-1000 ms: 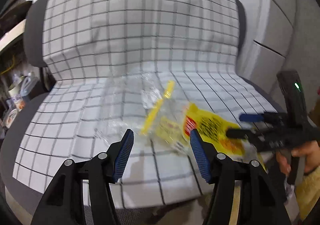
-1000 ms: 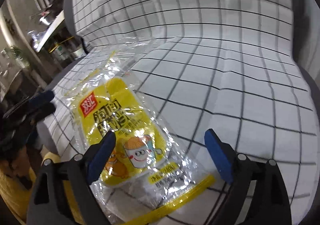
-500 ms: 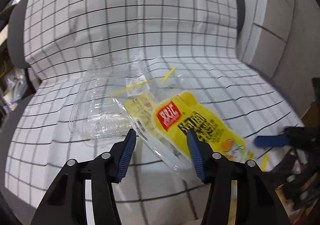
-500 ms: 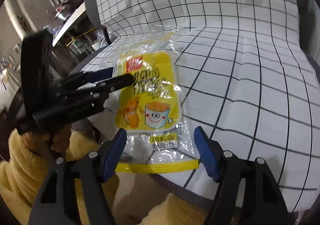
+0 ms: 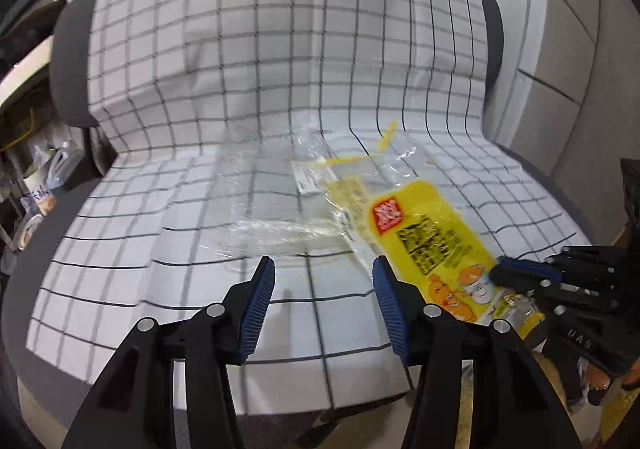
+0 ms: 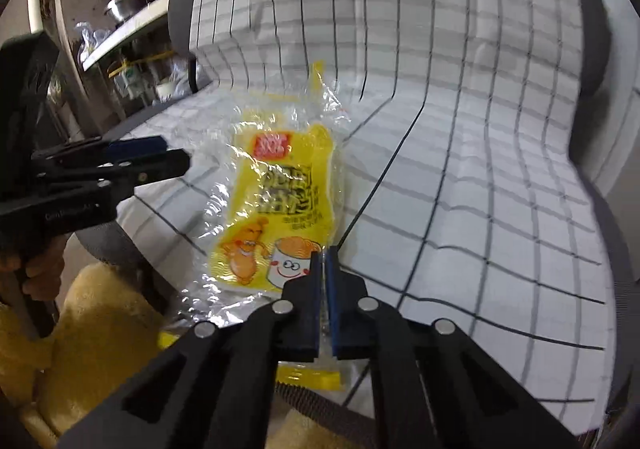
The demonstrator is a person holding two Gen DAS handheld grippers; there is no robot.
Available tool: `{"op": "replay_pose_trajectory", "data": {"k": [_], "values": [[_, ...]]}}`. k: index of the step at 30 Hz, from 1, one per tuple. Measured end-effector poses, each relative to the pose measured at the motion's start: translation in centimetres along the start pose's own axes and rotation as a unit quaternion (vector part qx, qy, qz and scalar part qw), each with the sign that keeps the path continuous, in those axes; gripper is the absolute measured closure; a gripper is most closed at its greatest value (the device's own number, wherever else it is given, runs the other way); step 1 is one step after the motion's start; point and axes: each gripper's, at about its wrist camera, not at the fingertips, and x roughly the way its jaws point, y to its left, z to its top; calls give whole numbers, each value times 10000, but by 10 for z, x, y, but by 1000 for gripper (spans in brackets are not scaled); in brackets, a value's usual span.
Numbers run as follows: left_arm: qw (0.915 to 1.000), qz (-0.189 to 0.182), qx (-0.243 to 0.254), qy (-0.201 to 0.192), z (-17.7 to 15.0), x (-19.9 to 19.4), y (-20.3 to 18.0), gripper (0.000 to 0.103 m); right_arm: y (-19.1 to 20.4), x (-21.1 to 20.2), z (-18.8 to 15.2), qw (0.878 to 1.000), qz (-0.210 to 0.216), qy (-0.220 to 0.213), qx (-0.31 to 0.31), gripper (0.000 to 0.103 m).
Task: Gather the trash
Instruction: 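Grasp the clear plastic tray with the left gripper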
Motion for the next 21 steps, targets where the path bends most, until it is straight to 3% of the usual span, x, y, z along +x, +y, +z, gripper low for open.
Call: {"op": "replay_pose_trajectory", "data": {"k": [6, 11, 13, 18, 21], "values": [[9973, 420, -470, -366, 14, -26, 35, 48, -21, -63, 9, 9923, -588, -876, 652, 100], [9926, 681, -974, -245, 26, -8, 69, 50, -47, -92, 11, 9777, -1135, -1312, 1181, 100], [9917, 659, -1103, -77, 29, 8, 80, 50, -60, -93, 10, 9755, -936, -1336, 1477, 100], [9919, 514, -1140, 232, 38, 46, 85, 62, -81, -89, 5, 9684, -367, -1356, 2059, 100], [9924, 445, -1079, 391, 45, 69, 82, 64, -83, -84, 6, 9670, -262, -1309, 2172, 100]]}}
